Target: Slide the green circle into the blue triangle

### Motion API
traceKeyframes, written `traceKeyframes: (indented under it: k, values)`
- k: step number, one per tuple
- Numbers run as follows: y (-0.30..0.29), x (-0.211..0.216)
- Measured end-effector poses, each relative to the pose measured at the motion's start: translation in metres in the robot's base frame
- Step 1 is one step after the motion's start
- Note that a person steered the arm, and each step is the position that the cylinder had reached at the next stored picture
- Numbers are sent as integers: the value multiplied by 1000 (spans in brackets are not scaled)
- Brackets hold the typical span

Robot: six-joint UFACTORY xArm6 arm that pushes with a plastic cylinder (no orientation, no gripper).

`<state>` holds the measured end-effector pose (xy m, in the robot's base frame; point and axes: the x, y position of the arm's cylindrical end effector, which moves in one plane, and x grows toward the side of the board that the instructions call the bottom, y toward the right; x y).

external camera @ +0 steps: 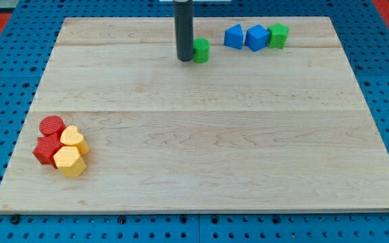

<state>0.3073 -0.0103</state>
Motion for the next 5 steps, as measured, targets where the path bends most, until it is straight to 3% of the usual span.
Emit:
traceKeyframes:
  k: [1,2,4,5]
  values:
    - [49,0]
    - [61,0]
    - [18,158]
    - [-62,229]
